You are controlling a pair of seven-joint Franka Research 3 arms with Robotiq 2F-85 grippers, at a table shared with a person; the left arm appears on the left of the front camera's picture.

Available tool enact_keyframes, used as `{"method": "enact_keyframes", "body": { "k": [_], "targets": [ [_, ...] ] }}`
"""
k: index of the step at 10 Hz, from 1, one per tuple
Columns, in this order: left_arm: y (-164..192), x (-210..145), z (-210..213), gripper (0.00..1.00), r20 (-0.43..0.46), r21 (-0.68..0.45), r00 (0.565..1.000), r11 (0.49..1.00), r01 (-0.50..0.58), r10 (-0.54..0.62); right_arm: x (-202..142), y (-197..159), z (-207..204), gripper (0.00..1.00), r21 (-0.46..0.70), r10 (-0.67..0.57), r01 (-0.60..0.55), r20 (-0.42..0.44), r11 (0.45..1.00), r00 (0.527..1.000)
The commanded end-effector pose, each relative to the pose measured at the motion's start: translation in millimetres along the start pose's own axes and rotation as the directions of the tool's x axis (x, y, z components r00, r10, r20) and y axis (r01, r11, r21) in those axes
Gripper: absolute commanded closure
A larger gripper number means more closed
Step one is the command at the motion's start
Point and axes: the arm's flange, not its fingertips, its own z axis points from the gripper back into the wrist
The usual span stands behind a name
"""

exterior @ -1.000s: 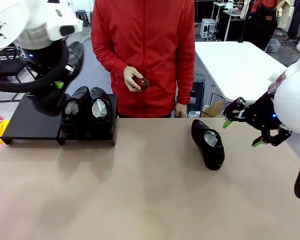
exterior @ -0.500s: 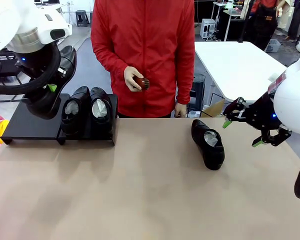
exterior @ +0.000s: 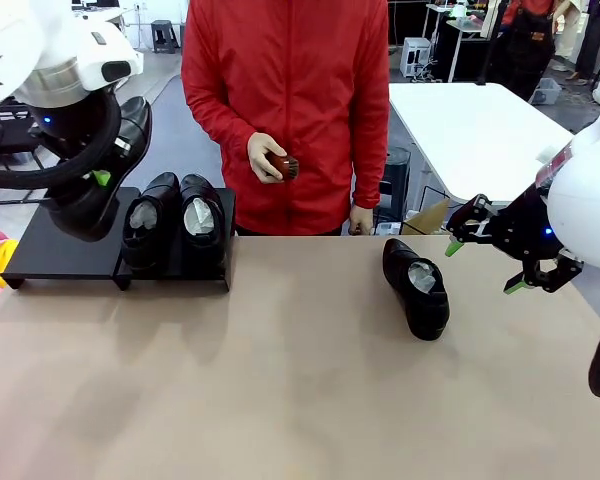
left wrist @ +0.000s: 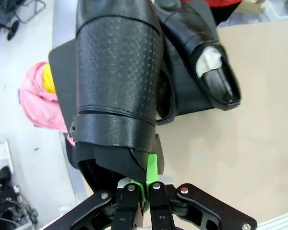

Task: Organize the shoes by placing them on the stand.
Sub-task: Place the Shoe from the middle of the table onto the Shoes Stand.

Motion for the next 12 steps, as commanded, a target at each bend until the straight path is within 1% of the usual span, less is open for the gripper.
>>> {"method": "enact_keyframes", "body": {
  "k": [1,2,3,4,5,6,7,8,10,12],
  "targets": [
    [28,13,-13,1.0,-0.059,0.09,0.993,0.991,-0.098,0.103,2,-1,0,0.0,0.026,0.012,-0.011,-0.019,1.0,1.0],
    [45,18,-32,1.0,-0.091,0.136,0.99,0.986,-0.093,0.106,2,-1,0,0.0,0.026,0.012,-0.011,-0.019,1.0,1.0],
    [64,26,-54,1.0,-0.088,0.16,0.989,0.981,-0.107,0.122,2,-1,0,0.0,0.026,0.012,-0.011,-0.019,1.0,1.0],
    [83,35,-81,1.0,-0.079,0.219,0.987,0.969,-0.117,0.137,2,-1,0,0.0,0.026,0.012,-0.011,-0.019,1.0,1.0],
    [102,42,-107,1.0,-0.085,0.23,0.986,0.965,-0.123,0.146,2,-1,0,0.0,0.026,0.012,-0.011,-0.019,1.0,1.0],
    [116,46,-124,1.0,-0.083,0.219,0.983,0.966,-0.141,0.162,2,-1,0,0.0,0.026,0.012,-0.011,-0.019,1.0,1.0],
    [122,50,-141,1.0,-0.06,0.221,0.986,0.965,-0.141,0.158,2,-1,0,0.0,0.026,0.012,-0.011,-0.019,1.0,1.0],
    [125,53,-155,1.0,-0.057,0.242,0.987,0.961,-0.134,0.152,2,-1,0,0.0,0.026,0.012,-0.011,-0.019,1.0,1.0],
    [129,53,-173,1.0,-0.065,0.266,0.985,0.954,-0.139,0.162,2,-1,0,0.0,0.026,0.012,-0.011,-0.019,1.0,1.0],
    [131,45,-182,1.0,-0.063,0.283,0.982,0.947,-0.151,0.176,2,-1,0,0.0,0.026,0.012,-0.011,-0.019,1.0,1.0]
  ]
}}
